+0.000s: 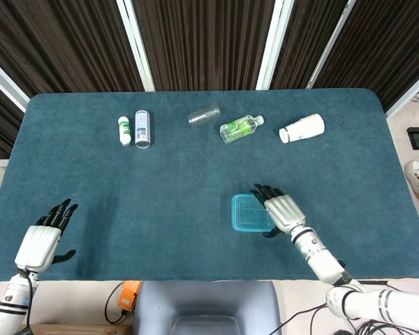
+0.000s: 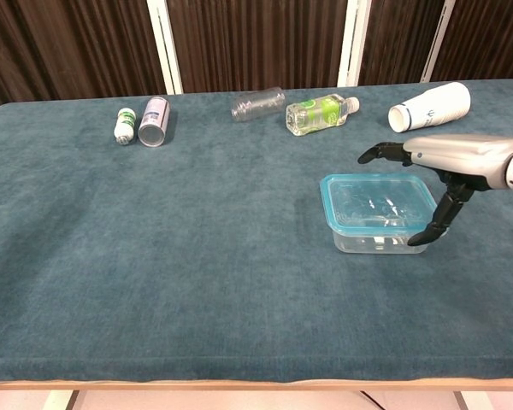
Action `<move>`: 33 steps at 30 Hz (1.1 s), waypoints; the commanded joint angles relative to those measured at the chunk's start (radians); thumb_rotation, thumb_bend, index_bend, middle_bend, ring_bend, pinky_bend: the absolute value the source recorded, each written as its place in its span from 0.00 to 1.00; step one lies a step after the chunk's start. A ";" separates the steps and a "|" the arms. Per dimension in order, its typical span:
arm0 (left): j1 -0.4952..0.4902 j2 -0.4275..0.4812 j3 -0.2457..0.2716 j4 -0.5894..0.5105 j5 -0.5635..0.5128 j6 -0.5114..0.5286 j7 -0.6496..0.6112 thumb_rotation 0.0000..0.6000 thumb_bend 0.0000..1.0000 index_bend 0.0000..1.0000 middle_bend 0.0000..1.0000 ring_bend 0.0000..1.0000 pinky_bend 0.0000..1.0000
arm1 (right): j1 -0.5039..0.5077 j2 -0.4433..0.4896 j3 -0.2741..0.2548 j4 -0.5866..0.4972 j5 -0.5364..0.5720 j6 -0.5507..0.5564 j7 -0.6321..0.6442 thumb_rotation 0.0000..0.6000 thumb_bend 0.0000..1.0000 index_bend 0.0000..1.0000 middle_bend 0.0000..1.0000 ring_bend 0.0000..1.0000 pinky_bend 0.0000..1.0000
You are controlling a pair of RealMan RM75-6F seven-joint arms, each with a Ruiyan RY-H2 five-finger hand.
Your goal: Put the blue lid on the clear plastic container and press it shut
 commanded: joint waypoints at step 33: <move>0.001 0.004 0.002 -0.004 0.002 0.000 -0.008 1.00 0.42 0.09 0.01 0.12 0.34 | -0.064 0.152 -0.149 -0.232 -0.037 0.108 -0.294 1.00 0.24 0.00 0.00 0.00 0.15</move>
